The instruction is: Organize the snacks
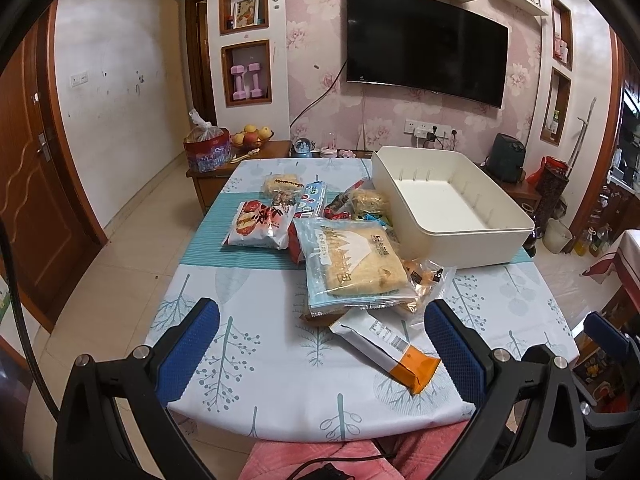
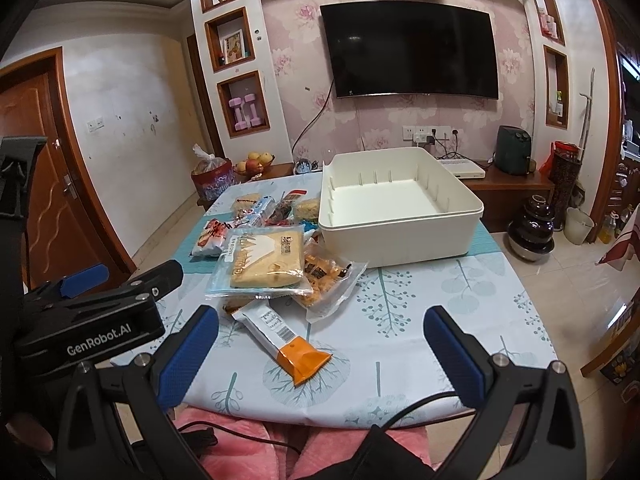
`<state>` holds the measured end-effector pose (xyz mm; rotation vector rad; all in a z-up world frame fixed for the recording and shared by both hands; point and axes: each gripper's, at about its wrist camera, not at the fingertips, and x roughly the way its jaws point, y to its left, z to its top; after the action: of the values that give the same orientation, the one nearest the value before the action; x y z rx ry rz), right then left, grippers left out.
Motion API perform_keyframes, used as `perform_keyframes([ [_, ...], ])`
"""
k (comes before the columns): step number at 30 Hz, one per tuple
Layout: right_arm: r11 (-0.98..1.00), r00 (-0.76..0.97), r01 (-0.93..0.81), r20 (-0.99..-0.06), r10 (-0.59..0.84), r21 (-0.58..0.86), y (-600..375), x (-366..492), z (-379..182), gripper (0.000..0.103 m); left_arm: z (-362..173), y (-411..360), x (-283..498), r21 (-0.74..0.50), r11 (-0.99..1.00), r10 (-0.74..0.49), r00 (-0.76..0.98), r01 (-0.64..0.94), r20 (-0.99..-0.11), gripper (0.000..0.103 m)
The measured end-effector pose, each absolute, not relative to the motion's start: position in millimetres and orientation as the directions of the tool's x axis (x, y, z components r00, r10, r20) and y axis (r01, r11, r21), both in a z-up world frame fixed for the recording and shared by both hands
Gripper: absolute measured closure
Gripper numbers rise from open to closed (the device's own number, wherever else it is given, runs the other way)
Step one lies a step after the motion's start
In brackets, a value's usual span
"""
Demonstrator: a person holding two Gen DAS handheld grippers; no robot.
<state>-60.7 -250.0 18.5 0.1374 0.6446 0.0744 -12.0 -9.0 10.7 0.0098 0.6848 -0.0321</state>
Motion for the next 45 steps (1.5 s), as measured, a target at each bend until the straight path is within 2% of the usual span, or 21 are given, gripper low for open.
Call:
perform_keyframes([
  [8, 0.991, 0.819, -0.038, -0.564, 0.106, 0.130, -250, -71, 25, 0.000, 14, -5, -15, -0.001, 1.000, -0.022, 0.777, 0.028, -0.629, 0.001],
  [18, 0.997, 0.838, -0.066, -0.540, 0.076, 0.038, -251, -70, 26, 0.000, 21, 5, 14, -0.029, 0.997, -0.071, 0.723, 0.070, -0.687, 0.001],
  [26, 0.990, 0.829, -0.137, -0.551, 0.099, -0.029, -245, -50, 10, 0.000, 16, 14, 49, -0.143, 0.982, -0.189, 0.651, 0.123, -0.735, 0.000],
  [34, 0.969, 0.772, -0.241, -0.614, 0.162, -0.047, -231, -25, -22, 0.000, -10, 22, 96, -0.209, 0.973, -0.228, 0.586, 0.100, -0.778, 0.000],
  [45, 0.949, 0.652, -0.314, -0.721, 0.235, 0.025, -221, 10, -60, 0.001, -74, 34, 160, -0.351, 0.936, -0.324, 0.430, 0.017, -0.843, 0.001],
])
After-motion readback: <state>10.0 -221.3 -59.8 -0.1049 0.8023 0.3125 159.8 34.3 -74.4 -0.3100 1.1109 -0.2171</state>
